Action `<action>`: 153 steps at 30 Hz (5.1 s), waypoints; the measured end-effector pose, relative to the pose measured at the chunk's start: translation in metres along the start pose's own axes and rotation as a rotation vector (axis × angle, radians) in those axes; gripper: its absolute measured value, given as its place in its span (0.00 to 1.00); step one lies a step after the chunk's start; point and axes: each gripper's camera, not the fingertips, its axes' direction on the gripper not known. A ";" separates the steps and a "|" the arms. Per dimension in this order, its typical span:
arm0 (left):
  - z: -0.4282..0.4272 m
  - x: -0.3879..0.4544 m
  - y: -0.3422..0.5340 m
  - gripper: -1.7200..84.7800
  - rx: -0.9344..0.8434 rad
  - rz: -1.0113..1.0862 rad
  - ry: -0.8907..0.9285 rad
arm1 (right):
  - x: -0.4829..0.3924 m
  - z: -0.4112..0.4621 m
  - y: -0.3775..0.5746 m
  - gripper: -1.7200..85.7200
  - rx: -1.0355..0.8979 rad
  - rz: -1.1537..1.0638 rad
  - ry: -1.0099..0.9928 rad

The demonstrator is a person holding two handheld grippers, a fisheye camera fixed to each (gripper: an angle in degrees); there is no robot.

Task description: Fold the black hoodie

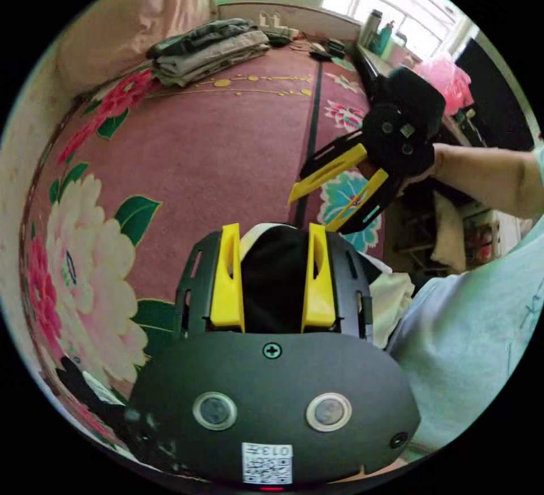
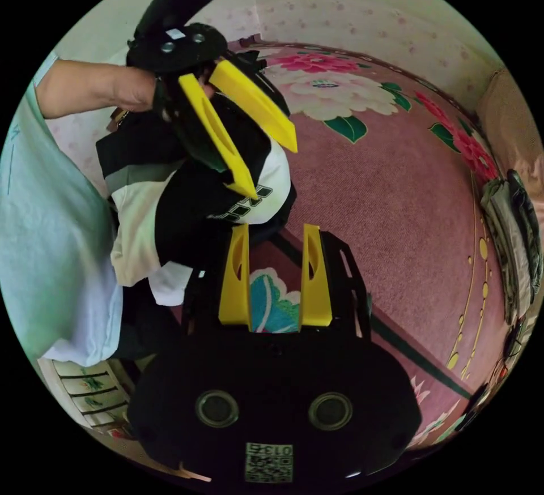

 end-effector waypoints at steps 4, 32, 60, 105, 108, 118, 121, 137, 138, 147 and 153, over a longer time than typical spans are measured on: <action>-0.014 -0.011 0.002 0.22 0.047 -0.019 -0.031 | -0.019 0.002 0.010 0.15 0.008 -0.024 -0.006; -0.062 -0.006 0.058 0.17 0.387 -0.090 -0.252 | -0.039 -0.022 0.026 0.03 0.271 0.406 -0.161; 0.004 -0.017 0.232 0.03 0.008 -0.305 -0.544 | -0.147 0.179 -0.048 0.02 0.020 0.062 0.183; -0.052 -0.314 0.345 0.12 0.813 -0.895 0.598 | 0.244 0.156 0.137 0.10 0.435 0.646 -0.346; -0.085 -0.331 0.285 0.13 0.837 -0.757 0.562 | 0.268 0.097 0.153 0.10 0.531 0.620 -0.249; -0.115 -0.404 -0.027 0.13 0.822 -0.425 0.615 | 0.475 -0.066 0.258 0.10 0.729 0.634 0.003; -0.113 -0.435 -0.136 0.13 0.812 -0.388 0.646 | 0.571 -0.107 0.281 0.10 0.748 0.618 0.073; 0.032 -0.590 -0.451 0.14 0.463 -0.585 0.607 | 1.009 -0.039 0.304 0.11 0.406 0.904 0.159; 0.038 -0.591 -0.448 0.14 0.490 -0.592 0.629 | 1.012 -0.031 0.308 0.11 0.429 0.904 0.166; 0.051 -0.580 -0.398 0.17 0.678 -0.602 0.769 | 0.991 -0.023 0.319 0.14 0.672 0.929 0.135; -0.012 -0.514 -0.243 0.24 0.740 -0.592 0.622 | 0.883 -0.115 0.396 0.10 1.298 0.903 -0.005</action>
